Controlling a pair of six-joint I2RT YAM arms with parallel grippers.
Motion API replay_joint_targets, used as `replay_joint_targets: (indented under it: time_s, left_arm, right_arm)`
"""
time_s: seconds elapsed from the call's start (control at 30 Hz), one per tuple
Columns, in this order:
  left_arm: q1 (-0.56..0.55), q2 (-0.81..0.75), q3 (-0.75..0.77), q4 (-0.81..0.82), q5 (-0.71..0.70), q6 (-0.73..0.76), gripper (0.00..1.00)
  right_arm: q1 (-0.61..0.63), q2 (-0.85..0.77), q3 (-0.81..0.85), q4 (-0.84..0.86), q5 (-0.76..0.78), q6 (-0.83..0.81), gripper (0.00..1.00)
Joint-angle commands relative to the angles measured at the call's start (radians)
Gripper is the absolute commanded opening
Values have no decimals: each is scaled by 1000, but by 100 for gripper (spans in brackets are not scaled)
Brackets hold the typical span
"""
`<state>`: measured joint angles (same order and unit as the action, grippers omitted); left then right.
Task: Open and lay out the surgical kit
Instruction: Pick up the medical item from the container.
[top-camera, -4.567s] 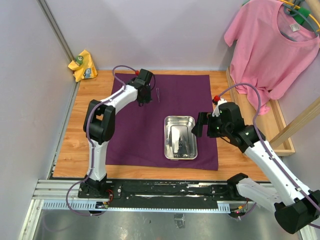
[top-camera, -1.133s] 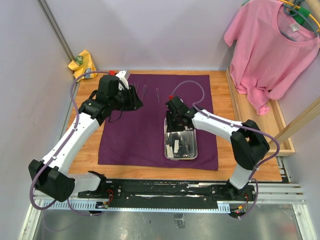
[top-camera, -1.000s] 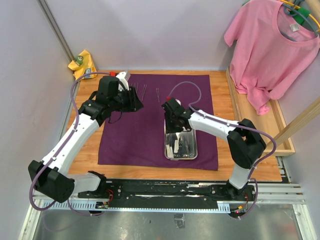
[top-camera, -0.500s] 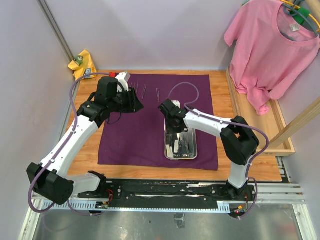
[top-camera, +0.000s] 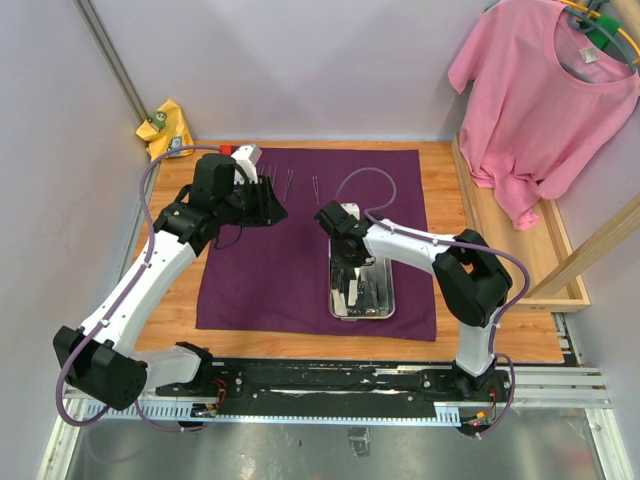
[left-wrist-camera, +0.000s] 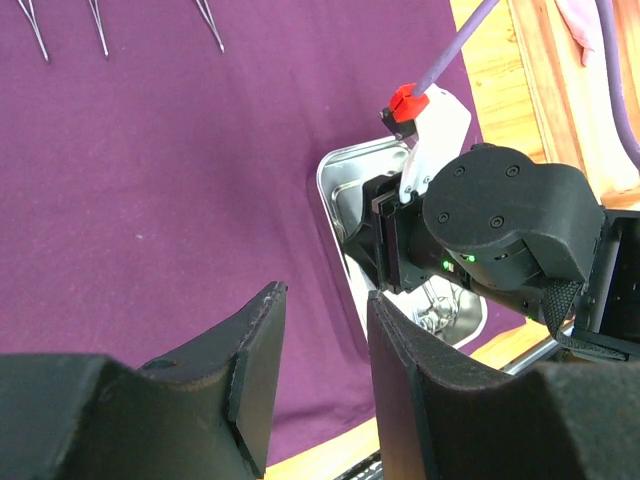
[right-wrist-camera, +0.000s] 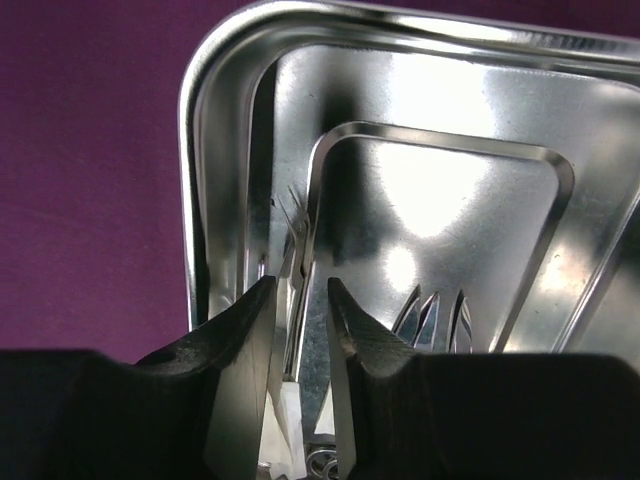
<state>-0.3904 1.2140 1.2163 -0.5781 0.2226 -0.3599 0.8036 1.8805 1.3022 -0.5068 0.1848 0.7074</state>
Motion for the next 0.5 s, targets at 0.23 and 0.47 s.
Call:
replay_joint_targets:
  time_s: [0.23,0.47]
  left_arm:
    - [-5,-13,11,-2,26,24,43]
    - [-6,-6,19,-4,26,27,43]
  right_arm:
    - [7,16,-4,74,24,30,29]
    - [0,45,11,63,34,32,29]
